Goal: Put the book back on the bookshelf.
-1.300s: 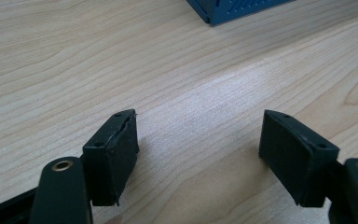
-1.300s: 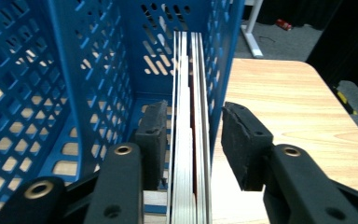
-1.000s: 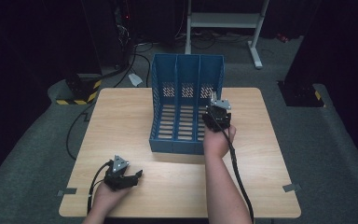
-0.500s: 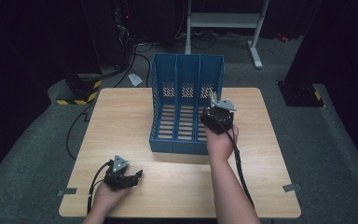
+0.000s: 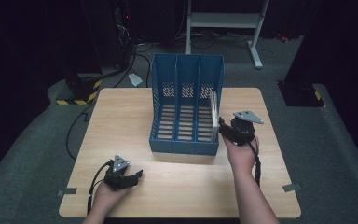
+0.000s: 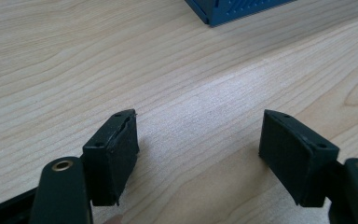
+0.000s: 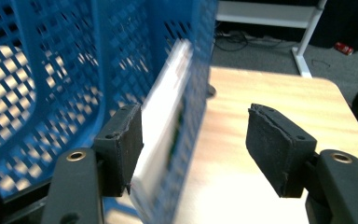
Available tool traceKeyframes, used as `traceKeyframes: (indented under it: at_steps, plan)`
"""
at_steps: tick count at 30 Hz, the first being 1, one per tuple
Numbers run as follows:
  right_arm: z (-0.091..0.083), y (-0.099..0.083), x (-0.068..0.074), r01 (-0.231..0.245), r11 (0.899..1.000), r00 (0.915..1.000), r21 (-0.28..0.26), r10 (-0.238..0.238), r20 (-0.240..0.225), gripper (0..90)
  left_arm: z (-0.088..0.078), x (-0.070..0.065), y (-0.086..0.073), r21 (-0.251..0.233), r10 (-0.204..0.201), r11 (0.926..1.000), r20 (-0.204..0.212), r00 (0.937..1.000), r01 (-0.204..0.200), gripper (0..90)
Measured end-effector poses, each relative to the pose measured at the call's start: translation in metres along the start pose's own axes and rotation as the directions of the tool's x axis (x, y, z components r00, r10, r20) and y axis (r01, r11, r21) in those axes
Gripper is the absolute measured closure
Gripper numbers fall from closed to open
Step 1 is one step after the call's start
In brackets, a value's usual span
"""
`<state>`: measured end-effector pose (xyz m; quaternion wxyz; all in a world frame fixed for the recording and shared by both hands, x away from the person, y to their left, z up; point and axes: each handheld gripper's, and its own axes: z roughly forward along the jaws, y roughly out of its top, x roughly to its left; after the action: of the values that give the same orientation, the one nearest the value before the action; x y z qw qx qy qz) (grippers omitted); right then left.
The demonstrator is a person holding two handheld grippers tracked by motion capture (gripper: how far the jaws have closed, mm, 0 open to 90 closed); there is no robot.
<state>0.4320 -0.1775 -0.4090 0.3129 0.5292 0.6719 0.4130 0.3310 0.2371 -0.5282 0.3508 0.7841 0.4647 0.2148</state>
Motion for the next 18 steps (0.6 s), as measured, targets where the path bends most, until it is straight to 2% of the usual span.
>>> traceKeyframes:
  at_steps: [3, 6, 8, 11, 14, 15, 16, 18]
  plan:
    - [-0.005, -0.015, -0.015, -0.008, 1.0, 0.9999, 0.011, 0.008, 0.012, 34.9, 0.0, 0.0, 0.0, -0.001, -0.006, 1.0, 0.001, 1.0, 0.006, 28.0]
    - [-0.007, -0.033, -0.029, 0.003, 1.0, 0.9998, 0.031, -0.003, 0.017, 32.6, 0.0, -0.001, 0.0, -0.001, -0.005, 1.0, 0.001, 1.0, 0.005, 28.1]
    - [-0.008, -0.038, -0.031, 0.015, 0.999, 0.9997, 0.032, -0.015, 0.021, 32.4, 0.0, -0.001, 0.0, -0.001, -0.005, 1.0, 0.001, 1.0, 0.005, 28.1]
    - [-0.009, -0.067, -0.041, 0.052, 0.996, 0.998, 0.078, -0.055, 0.032, 31.2, 0.0, -0.001, 0.0, -0.002, -0.005, 1.0, 0.003, 1.0, 0.005, 28.3]
    - [-0.009, -0.087, -0.046, 0.055, 0.99, 0.9976, 0.127, -0.06, 0.034, 31.5, 0.0, -0.001, 0.0, -0.002, -0.005, 1.0, 0.003, 1.0, 0.005, 28.4]
    - [-0.009, -0.087, -0.046, 0.055, 0.99, 0.9976, 0.127, -0.06, 0.034, 31.5, 0.0, -0.001, 0.0, -0.001, -0.005, 1.0, 0.004, 1.0, 0.005, 28.4]
    - [-0.008, -0.1, -0.05, 0.047, 0.986, 0.9981, 0.161, -0.053, 0.032, 31.4, 0.0, -0.001, 0.0, -0.002, -0.005, 1.0, 0.004, 1.0, 0.005, 28.4]
    - [-0.008, -0.105, -0.052, 0.043, 0.984, 0.9984, 0.171, -0.049, 0.029, 31.3, 0.0, -0.001, 0.0, -0.002, -0.004, 1.0, 0.005, 1.0, 0.004, 28.4]
